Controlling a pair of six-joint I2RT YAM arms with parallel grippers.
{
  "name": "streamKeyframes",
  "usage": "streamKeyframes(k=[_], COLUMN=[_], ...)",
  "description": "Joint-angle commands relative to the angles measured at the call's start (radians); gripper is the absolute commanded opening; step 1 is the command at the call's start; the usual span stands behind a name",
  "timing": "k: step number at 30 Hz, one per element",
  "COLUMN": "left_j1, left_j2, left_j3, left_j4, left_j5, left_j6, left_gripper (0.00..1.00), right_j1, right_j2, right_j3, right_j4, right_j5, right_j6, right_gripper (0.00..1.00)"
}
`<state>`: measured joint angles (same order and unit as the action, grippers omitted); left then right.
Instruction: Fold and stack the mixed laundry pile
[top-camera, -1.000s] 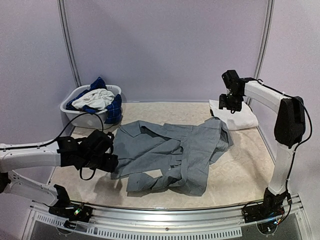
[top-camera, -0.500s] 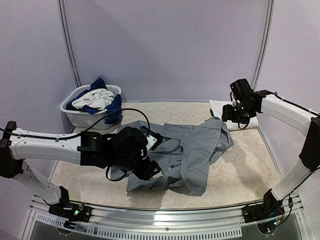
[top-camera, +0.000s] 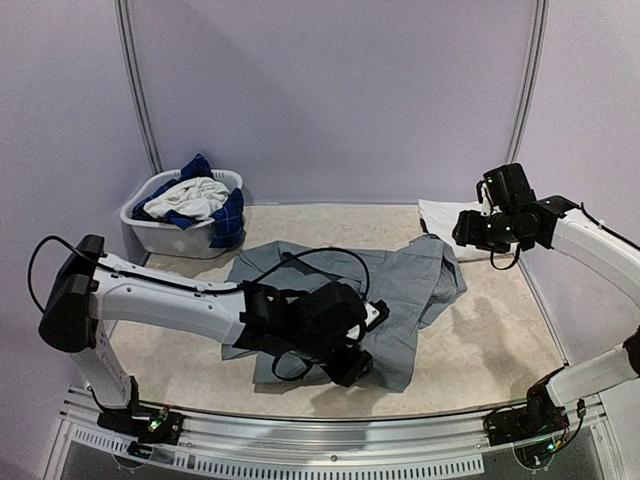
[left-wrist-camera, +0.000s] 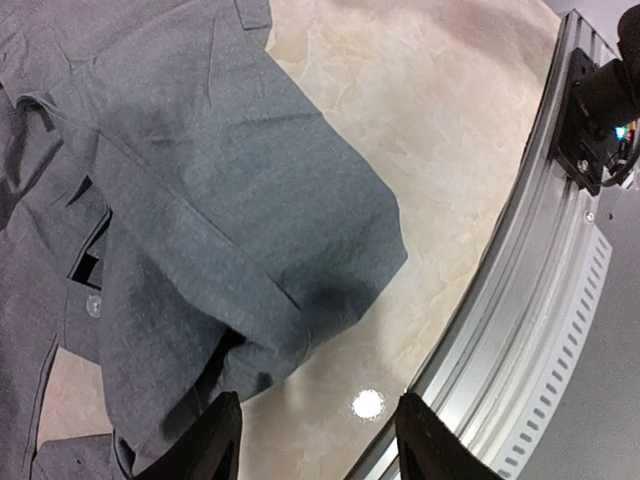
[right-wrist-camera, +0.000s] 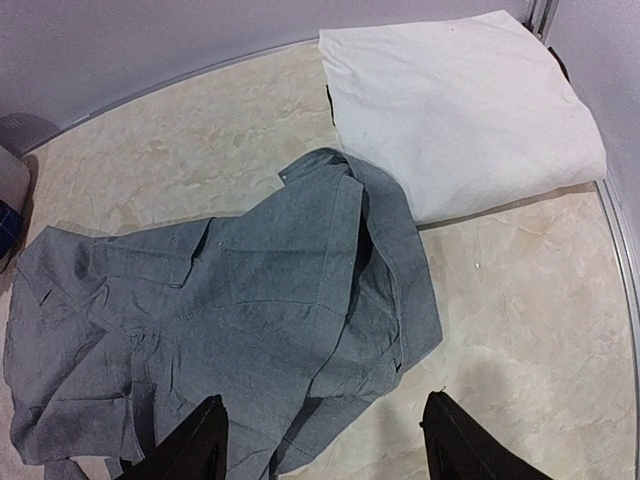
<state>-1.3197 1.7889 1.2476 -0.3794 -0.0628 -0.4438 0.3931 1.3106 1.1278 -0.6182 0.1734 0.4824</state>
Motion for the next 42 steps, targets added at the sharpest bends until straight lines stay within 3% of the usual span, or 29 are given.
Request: streamKeyframes(k=[1,8,12,14,17,18,24,30,34,42], left_j1=[-0.01,-0.009,-0.009,-0.01,-0.01,-0.009,-0.009,0.043,0.16,0.255], left_j2=[0.058,0.153,0.192,0.197,0.207,0.216,0.188,0.143,0.134,0.148], left_j3=[0.062,0.141,0.182,0.187,0.204,0.219,0.299,0.549,0.676,0.944], left_j4=[-0.025,-0.099,-0.134,-0.128,-0.129,-0.142,-0.165,-0.347,-0.393,-0.468], left_j5=[-0.024,-0.083,-0.108,-0.111,-0.114,-0.116,-0.135,-0.313,-0.257,-0.185], left_j6=[-0.017,-0.038,-0.049,-0.046,-0.041,-0.039,0.008,0.124,0.163,0.229], left_gripper=[0.54,0.53,0.47,0.38,0.01,0.0,0.0,0.0,0.0,0.0], right_j1=[0.01,0.012,0.013,0.013,0.013,0.014,0.027,0.065,0.083,0.084], right_j2=[-0.036,-0.066,-0.093,-0.102,-0.112,-0.115,-0.128,-0.162,-0.205,-0.257], right_j3=[-0.034,-0.06,-0.073,-0.081,-0.09,-0.094,-0.116,-0.149,-0.171,-0.19], right_j4=[0.015,0.015,0.012,0.012,0.014,0.017,0.026,0.028,0.025,0.007], right_j5=[-0.008,-0.021,-0.024,-0.026,-0.029,-0.032,-0.048,-0.053,-0.045,-0.028], right_j6=[0.007,0.007,0.007,0.007,0.009,0.009,0.016,0.031,0.033,0.023], right_gripper=[0.67,0.67,0.67,0.67,0.67,0.67,0.67,0.67,0.67,0.67])
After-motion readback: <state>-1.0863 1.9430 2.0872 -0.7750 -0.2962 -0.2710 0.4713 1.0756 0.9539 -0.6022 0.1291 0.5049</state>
